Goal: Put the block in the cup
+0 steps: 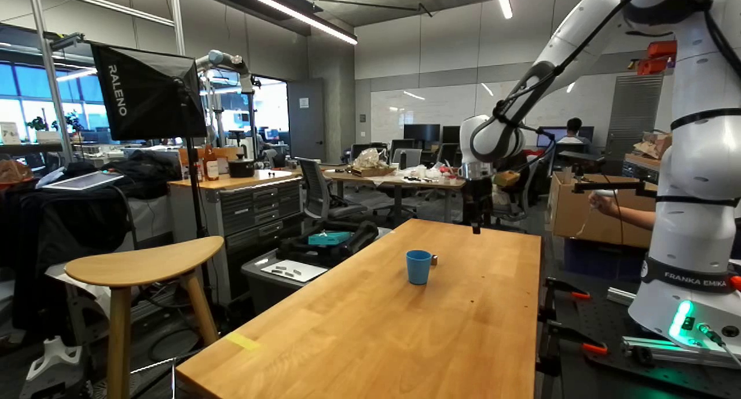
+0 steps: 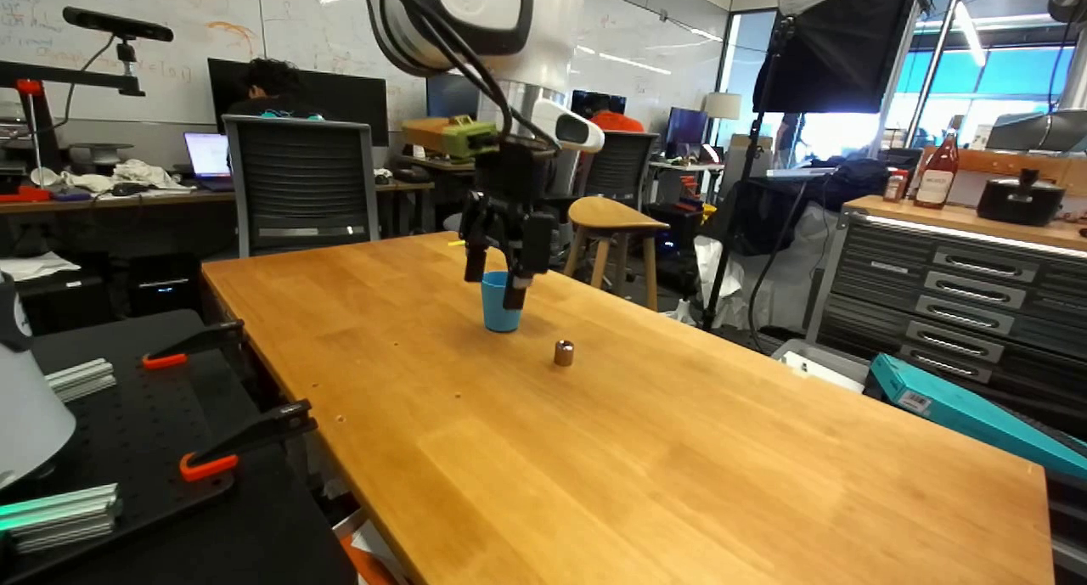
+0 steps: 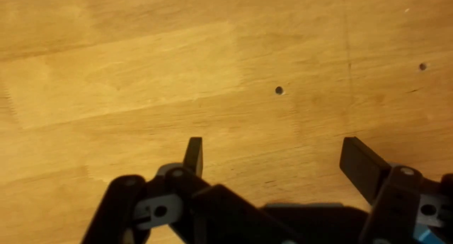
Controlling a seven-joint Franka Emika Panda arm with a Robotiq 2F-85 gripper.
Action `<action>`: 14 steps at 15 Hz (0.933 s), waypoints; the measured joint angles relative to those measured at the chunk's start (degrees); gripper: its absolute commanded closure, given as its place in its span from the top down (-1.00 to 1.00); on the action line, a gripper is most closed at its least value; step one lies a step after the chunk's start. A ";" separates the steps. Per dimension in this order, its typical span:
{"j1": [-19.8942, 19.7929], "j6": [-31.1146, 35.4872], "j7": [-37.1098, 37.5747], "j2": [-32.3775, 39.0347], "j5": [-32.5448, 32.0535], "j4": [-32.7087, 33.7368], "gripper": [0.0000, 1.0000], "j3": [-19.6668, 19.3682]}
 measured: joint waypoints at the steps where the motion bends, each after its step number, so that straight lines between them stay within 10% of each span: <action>1: -0.22 2.63 1.67 3.15 -0.34 1.12 1.00 0.00; 14: 1.72 9.42 18.27 25.96 1.90 19.58 1.00 3.80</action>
